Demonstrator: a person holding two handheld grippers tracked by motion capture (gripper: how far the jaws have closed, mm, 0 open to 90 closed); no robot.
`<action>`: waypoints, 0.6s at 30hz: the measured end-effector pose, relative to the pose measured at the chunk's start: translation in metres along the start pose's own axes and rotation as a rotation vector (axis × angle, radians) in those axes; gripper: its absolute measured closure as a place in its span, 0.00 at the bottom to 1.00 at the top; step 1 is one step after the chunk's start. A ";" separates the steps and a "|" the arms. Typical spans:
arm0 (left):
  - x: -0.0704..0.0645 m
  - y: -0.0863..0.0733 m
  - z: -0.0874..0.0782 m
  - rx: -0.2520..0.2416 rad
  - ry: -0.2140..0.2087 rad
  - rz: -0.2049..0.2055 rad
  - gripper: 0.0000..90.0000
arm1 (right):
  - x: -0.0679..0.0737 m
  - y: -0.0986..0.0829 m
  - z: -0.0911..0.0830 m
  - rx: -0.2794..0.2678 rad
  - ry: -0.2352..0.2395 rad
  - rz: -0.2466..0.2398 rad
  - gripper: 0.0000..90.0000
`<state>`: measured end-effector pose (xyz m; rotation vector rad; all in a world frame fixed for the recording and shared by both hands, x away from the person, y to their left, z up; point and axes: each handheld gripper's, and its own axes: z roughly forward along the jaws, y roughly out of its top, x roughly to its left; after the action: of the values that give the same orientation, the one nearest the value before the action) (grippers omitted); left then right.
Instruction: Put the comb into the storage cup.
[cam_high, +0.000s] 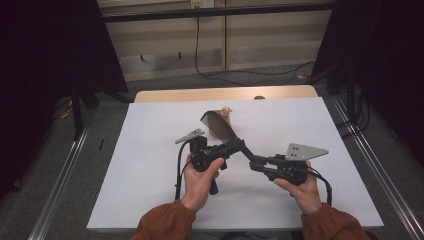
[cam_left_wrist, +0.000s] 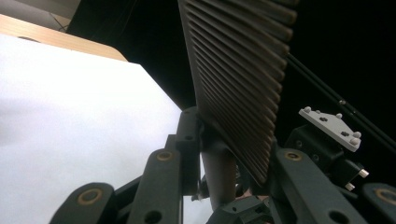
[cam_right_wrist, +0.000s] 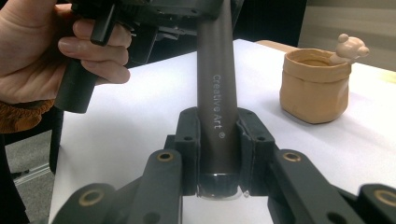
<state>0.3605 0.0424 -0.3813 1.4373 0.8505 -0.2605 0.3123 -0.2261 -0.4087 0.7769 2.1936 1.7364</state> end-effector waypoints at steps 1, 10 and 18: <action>0.000 0.000 0.000 0.000 -0.001 0.002 0.80 | 0.000 0.000 0.000 -0.002 0.000 0.000 0.80; -0.002 0.000 0.001 0.010 0.007 0.039 0.81 | 0.001 0.003 0.002 -0.002 -0.002 0.003 0.63; 0.000 0.004 -0.004 0.014 0.056 0.103 0.81 | 0.001 0.003 0.002 -0.001 -0.042 0.024 0.35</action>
<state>0.3615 0.0471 -0.3774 1.5021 0.8188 -0.1487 0.3130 -0.2237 -0.4066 0.8355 2.1651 1.7160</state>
